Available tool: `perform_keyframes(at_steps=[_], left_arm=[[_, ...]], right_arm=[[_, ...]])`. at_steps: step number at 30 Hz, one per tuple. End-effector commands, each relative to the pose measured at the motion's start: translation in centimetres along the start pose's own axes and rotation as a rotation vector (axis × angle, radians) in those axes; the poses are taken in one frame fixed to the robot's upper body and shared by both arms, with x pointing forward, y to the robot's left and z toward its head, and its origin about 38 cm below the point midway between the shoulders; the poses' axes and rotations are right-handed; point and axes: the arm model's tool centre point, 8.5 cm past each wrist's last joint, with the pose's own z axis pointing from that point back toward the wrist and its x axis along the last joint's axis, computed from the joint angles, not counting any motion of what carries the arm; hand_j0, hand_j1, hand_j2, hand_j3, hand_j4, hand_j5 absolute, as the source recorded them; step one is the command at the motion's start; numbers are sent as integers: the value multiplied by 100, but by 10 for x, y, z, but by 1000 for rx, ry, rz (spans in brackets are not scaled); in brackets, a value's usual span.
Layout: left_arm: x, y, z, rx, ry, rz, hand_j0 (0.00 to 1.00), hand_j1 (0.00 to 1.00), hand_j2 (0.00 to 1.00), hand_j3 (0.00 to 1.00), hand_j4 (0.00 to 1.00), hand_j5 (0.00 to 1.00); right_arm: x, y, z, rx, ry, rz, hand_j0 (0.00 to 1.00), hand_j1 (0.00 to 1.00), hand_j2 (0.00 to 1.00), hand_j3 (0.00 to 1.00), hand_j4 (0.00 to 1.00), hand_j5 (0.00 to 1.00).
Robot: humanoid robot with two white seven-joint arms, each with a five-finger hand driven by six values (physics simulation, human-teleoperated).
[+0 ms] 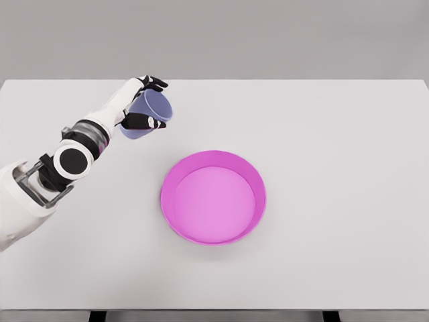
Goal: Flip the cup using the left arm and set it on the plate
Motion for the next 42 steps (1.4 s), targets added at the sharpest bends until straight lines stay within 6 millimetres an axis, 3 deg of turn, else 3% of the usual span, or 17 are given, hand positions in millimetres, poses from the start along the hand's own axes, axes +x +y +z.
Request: perform_keyframes(at_steps=[1, 13, 42], left_arm=[[0, 1, 0, 2, -2, -2, 71, 71, 71, 71, 71, 71], [16, -6, 3, -38, -183, 79, 71, 71, 71, 71, 71, 71], [22, -32, 20, -109, -417, 248, 71, 71, 71, 71, 71, 71]], right_arm=[[0, 0, 0, 0, 0, 0, 100, 100, 100, 100, 100, 100], [0, 0, 0, 0, 0, 0, 100, 100, 100, 100, 100, 100], [1, 0, 0, 0, -3, 0, 100, 100, 100, 100, 100, 100]])
